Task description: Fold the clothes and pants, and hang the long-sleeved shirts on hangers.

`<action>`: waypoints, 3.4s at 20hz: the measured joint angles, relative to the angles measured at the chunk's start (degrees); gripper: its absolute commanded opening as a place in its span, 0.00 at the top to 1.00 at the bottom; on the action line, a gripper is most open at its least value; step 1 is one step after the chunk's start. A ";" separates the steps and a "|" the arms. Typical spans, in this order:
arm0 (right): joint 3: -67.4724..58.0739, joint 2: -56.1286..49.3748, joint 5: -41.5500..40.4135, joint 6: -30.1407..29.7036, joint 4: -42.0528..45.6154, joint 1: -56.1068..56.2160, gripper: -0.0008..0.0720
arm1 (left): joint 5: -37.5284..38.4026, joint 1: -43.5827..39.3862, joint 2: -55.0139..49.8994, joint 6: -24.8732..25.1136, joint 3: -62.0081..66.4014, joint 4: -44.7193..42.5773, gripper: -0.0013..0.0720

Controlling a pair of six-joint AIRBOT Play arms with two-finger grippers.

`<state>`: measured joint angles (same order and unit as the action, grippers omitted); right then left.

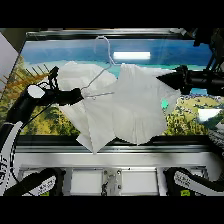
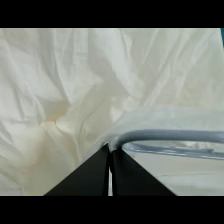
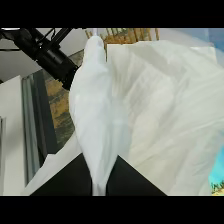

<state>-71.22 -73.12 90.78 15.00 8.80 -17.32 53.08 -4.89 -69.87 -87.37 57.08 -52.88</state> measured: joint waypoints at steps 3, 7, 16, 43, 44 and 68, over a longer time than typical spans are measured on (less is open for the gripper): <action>0.02 0.07 0.66 -0.02 1.27 -0.85 0.98 | 0.39 0.22 0.26 0.39 0.00 0.02 0.96; 0.48 0.11 1.64 -0.09 2.40 -1.44 0.98 | -0.20 0.31 2.80 0.50 0.00 -0.02 0.97; 11.45 0.46 0.24 -4.72 -6.73 -0.17 0.98 | -1.01 -0.57 16.17 0.66 0.39 -0.42 0.97; 16.44 0.11 -3.87 -9.07 -22.99 17.05 0.97 | 18.64 -21.38 7.87 -4.17 39.23 -16.52 0.96; 16.44 0.11 -3.85 -9.07 -22.99 17.05 0.97 | 19.10 -21.40 7.85 -4.17 39.30 -16.52 0.96; 15.54 1.60 -4.79 -9.05 -29.46 15.50 0.98 | 16.11 -2.69 29.24 -7.93 24.63 -16.70 0.23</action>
<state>-55.68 -71.53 86.00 5.96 -20.67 -1.83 69.19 -7.57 -40.62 -95.31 81.71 -69.58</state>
